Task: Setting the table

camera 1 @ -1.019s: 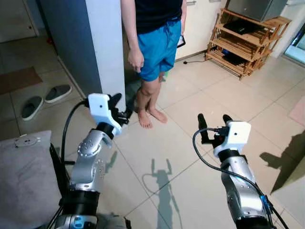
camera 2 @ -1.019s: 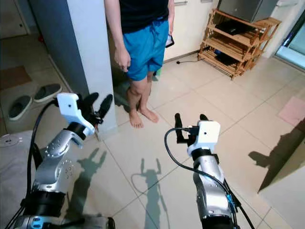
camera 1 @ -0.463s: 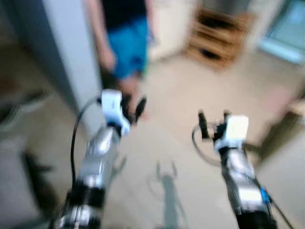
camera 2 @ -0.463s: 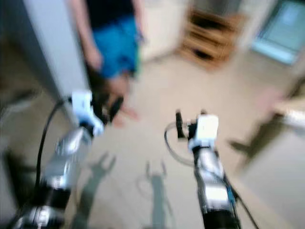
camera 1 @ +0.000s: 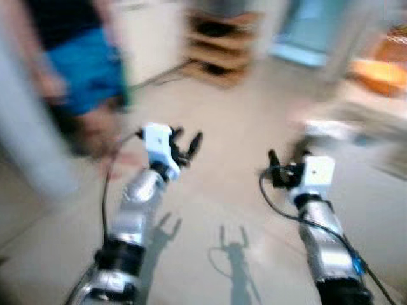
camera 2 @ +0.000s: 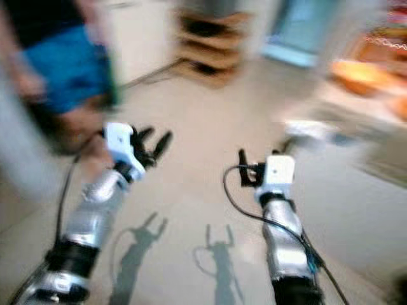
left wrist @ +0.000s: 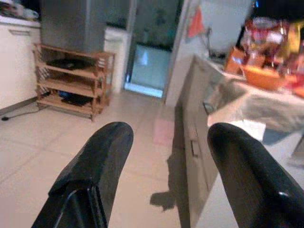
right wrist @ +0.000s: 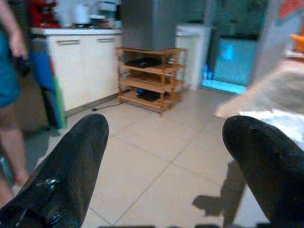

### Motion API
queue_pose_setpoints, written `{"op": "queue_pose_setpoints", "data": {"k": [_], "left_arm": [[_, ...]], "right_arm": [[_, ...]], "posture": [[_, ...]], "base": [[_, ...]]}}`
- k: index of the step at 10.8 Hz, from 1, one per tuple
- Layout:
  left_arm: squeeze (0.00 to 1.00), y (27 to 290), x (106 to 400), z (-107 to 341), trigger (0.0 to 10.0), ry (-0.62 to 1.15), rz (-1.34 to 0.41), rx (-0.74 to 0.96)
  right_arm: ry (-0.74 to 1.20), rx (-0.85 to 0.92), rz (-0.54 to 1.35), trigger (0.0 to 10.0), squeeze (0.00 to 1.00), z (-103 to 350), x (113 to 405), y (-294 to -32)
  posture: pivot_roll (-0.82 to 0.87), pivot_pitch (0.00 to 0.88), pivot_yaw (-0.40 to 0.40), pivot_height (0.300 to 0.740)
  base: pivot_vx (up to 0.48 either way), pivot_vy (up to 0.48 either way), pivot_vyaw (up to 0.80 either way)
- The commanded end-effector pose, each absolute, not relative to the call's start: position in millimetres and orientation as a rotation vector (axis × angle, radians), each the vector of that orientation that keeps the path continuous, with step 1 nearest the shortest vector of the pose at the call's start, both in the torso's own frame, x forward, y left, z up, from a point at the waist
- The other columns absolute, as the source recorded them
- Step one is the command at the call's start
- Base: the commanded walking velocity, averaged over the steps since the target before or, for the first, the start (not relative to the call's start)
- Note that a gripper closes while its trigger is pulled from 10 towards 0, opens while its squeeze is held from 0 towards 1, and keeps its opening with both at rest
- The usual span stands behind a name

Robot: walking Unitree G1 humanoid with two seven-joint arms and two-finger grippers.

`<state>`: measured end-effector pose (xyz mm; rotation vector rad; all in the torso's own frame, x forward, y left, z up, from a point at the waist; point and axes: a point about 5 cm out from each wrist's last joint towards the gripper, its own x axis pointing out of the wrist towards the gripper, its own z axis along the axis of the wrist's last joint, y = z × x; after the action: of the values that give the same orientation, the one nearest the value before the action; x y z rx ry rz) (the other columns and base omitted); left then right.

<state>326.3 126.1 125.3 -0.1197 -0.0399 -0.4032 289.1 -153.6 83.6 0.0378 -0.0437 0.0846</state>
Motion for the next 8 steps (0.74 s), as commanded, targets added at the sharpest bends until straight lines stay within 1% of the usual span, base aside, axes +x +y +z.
{"op": "queue_pose_setpoints", "data": {"k": [1,5,6,7,8], "left_arm": [[0.0,121.2,328.0,126.2,10.0,-0.04,-0.423,-0.117],[0.0,118.1,329.3,124.6,10.0,-0.039,-0.446,-0.076],[0.18,117.6,328.4,123.2,10.0,-0.042,-0.441,-0.056],[1.0,118.1,328.8,124.4,10.0,-0.047,-0.439,-0.079],[1.0,117.8,329.2,126.2,10.0,-0.057,-0.446,-0.085]], "right_arm": [[-0.047,0.027,0.077,10.0,0.0,85.6,290.5,-158.6],[-0.027,0.023,0.055,10.0,0.0,81.4,291.2,-161.4],[-0.011,-0.007,0.044,10.0,0.0,79.5,291.7,-163.0],[-0.016,-0.011,0.033,10.0,0.0,80.5,291.9,-164.4],[-0.021,-0.007,0.032,10.0,0.0,80.7,291.7,-164.7]], "posture": [[0.07,0.0,-0.028,0.74],[0.07,0.0,-0.028,0.74],[0.07,0.0,-0.03,0.74],[0.07,0.0,-0.03,0.74],[0.07,0.0,-0.03,0.74]], "base": [[0.296,-0.375,-0.63],[0.323,-0.351,-0.63],[0.0,0.0,0.0],[0.0,0.0,0.0],[0.0,0.0,0.0]]}}
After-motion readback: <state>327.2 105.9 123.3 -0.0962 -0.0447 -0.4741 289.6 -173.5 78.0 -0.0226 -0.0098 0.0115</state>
